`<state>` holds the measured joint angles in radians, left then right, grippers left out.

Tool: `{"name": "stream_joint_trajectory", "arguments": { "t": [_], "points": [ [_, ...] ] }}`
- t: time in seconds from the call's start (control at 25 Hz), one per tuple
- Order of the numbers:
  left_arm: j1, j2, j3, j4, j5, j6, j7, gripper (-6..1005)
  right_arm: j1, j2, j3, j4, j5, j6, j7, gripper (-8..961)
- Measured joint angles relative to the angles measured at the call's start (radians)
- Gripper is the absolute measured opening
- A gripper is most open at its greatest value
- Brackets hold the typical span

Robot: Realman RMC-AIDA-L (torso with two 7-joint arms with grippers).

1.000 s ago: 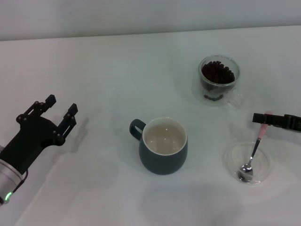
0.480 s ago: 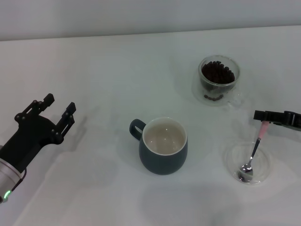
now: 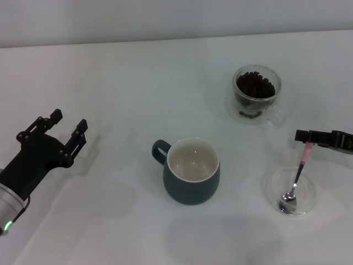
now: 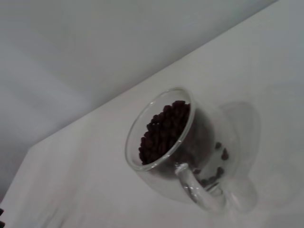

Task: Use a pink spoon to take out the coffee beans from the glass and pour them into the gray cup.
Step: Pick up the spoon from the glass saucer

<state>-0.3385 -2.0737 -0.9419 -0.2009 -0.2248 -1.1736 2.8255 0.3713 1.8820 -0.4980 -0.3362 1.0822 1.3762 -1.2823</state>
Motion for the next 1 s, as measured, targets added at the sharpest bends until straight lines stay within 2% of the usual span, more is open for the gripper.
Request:
{"name": "stream_joint_trajectory", "arguments": {
  "t": [0.88,1.0],
  "points": [
    [-0.006,0.002,0.0,0.0,-0.002,-0.001,0.0,575,0.01,0.006,-0.005,0.002,-0.005,-0.01,0.0,450],
    [-0.005,0.003,0.0,0.0,-0.002,-0.001,0.0,574,0.012,0.008,-0.006,-0.001,-0.005,-0.011,0.001,401]
  ]
}}
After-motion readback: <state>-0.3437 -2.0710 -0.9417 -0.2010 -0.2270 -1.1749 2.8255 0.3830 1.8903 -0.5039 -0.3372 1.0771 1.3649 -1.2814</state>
